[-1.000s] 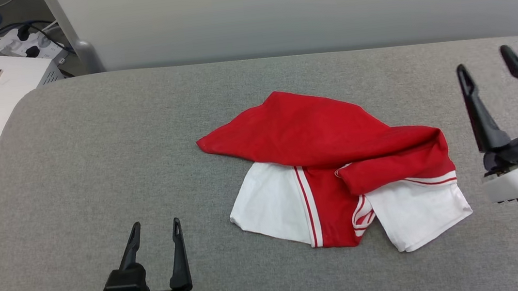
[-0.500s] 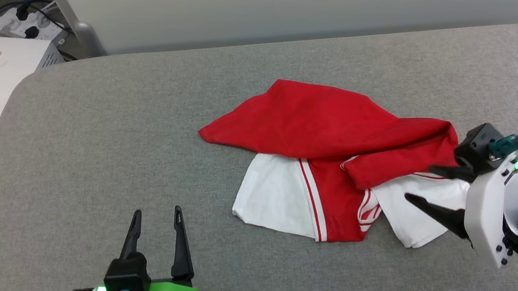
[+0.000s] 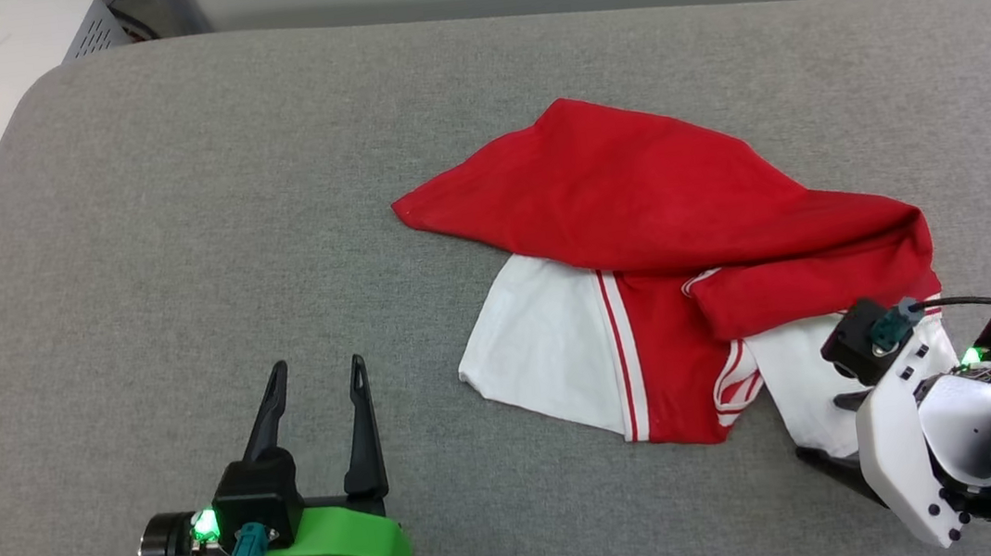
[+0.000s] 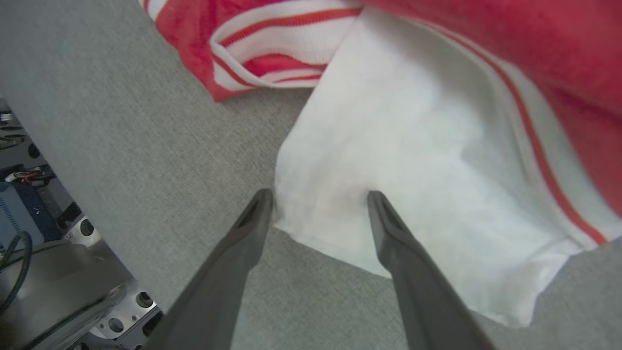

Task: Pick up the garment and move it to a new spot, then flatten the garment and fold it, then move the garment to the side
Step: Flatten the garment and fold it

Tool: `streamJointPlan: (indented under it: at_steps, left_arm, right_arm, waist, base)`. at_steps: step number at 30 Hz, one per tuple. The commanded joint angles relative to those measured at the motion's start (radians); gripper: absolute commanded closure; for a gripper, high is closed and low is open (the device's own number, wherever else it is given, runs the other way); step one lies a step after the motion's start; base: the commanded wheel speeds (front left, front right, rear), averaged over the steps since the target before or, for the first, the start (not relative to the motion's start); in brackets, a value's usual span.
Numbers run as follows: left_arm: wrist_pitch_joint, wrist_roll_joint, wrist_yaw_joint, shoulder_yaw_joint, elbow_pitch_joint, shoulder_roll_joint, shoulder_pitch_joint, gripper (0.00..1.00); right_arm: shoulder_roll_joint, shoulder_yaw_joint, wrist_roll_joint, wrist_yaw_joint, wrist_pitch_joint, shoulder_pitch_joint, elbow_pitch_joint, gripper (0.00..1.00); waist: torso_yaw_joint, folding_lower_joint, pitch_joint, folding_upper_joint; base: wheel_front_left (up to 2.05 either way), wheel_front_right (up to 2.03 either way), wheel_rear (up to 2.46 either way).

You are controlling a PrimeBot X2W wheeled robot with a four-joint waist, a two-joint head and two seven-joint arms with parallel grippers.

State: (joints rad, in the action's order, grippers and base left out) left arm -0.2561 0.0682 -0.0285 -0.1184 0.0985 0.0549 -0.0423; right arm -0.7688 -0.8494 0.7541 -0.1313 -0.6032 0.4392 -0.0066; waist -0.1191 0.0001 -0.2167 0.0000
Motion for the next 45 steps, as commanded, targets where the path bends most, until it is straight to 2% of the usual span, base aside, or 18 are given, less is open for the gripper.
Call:
streamJointPlan:
  at_steps: [1, 8, 9, 10, 14, 19, 20, 21, 29, 37, 40, 42, 45]
  left_arm:
    - [-0.006, 0.010, -0.008, -0.005, -0.001, -0.005, -0.018, 0.00]
    - [-0.006, 0.017, -0.019, -0.025, 0.005, -0.005, -0.034, 0.00]
    - [-0.006, 0.017, -0.020, -0.024, 0.006, -0.005, -0.034, 0.00]
    - [-0.006, 0.016, -0.022, -0.021, 0.008, -0.005, -0.031, 0.00]
    - [-0.006, 0.011, -0.022, -0.010, 0.014, -0.005, -0.016, 0.00]
    - [-0.006, 0.003, -0.015, 0.001, 0.017, -0.005, 0.007, 0.00]
    - [-0.006, 0.001, -0.014, 0.004, 0.016, -0.005, 0.012, 0.00]
    - [-0.006, -0.003, -0.010, 0.014, 0.017, -0.005, 0.032, 0.00]
    - [-0.006, -0.011, -0.001, 0.025, 0.020, -0.005, 0.050, 0.00]
    - [-0.006, -0.018, 0.006, 0.033, 0.022, -0.005, 0.054, 0.00]
    - [-0.006, -0.019, 0.008, 0.036, 0.024, -0.005, 0.059, 0.00]
    - [-0.006, -0.018, 0.008, 0.038, 0.026, -0.005, 0.065, 0.00]
    - [-0.006, -0.016, 0.007, 0.039, 0.030, -0.005, 0.075, 0.00]
  right_arm:
    - [0.015, -0.018, -0.005, 0.001, 0.013, 0.021, 0.028, 0.00]
    - [0.049, -0.150, -0.019, 0.001, 0.051, 0.036, 0.171, 0.00]
    - [0.051, -0.163, -0.015, 0.001, 0.059, 0.037, 0.181, 0.40]
    - [0.053, -0.175, -0.010, 0.001, 0.074, 0.040, 0.191, 1.00]
    - [0.057, -0.179, 0.003, 0.001, 0.153, 0.053, 0.216, 1.00]
    - [0.026, -0.141, 0.003, 0.001, 0.244, 0.036, 0.204, 1.00]
    - [0.013, -0.121, 0.004, 0.001, 0.258, 0.023, 0.201, 1.00]
    - [-0.038, -0.035, -0.001, 0.001, 0.291, -0.039, 0.205, 1.00]
    - [-0.089, 0.134, 0.024, 0.001, 0.309, -0.195, 0.255, 1.00]
    - [-0.081, 0.280, 0.015, 0.001, 0.318, -0.339, 0.369, 1.00]
    - [-0.045, 0.318, 0.015, 0.001, 0.352, -0.367, 0.387, 1.00]
    - [-0.023, 0.349, 0.005, 0.001, 0.391, -0.374, 0.382, 0.00]
    - [-0.005, 0.414, -0.025, 0.001, 0.458, -0.383, 0.369, 0.00]
  waist:
    - [-0.023, -0.0001, -0.028, 0.0000]
    - [-0.043, -0.0001, -0.043, 0.0000]
    - [-0.042, -0.0001, -0.041, 0.0000]
    - [-0.040, -0.0001, -0.037, 0.0000]
    - [-0.020, -0.0001, -0.010, 0.0000]
    - [0.015, -0.0001, 0.040, 0.0000]
    - [0.025, -0.0001, 0.051, 0.0000]
    - [0.058, -0.0001, 0.078, 0.0000]
    - [0.097, -0.0001, 0.102, 0.0000]
    - [0.097, -0.0001, 0.105, 0.0000]
    - [0.096, -0.0001, 0.109, 0.0000]
    - [0.097, -0.0001, 0.115, 0.0000]
    - [0.102, -0.0001, 0.130, 0.0000]
  base:
    - [0.00, 0.00, 0.00]
    - [0.00, 0.00, 0.00]
    - [0.00, 0.00, 0.00]
    - [0.00, 0.00, 0.00]
    - [0.00, 0.00, 0.00]
    - [0.00, 0.00, 0.00]
    - [0.00, 0.00, 0.00]
    - [0.00, 0.00, 0.00]
    - [0.00, 0.00, 0.00]
    - [0.00, 0.00, 0.00]
    - [0.00, 0.00, 0.00]
    - [0.00, 0.00, 0.00]
    - [0.00, 0.00, 0.00]
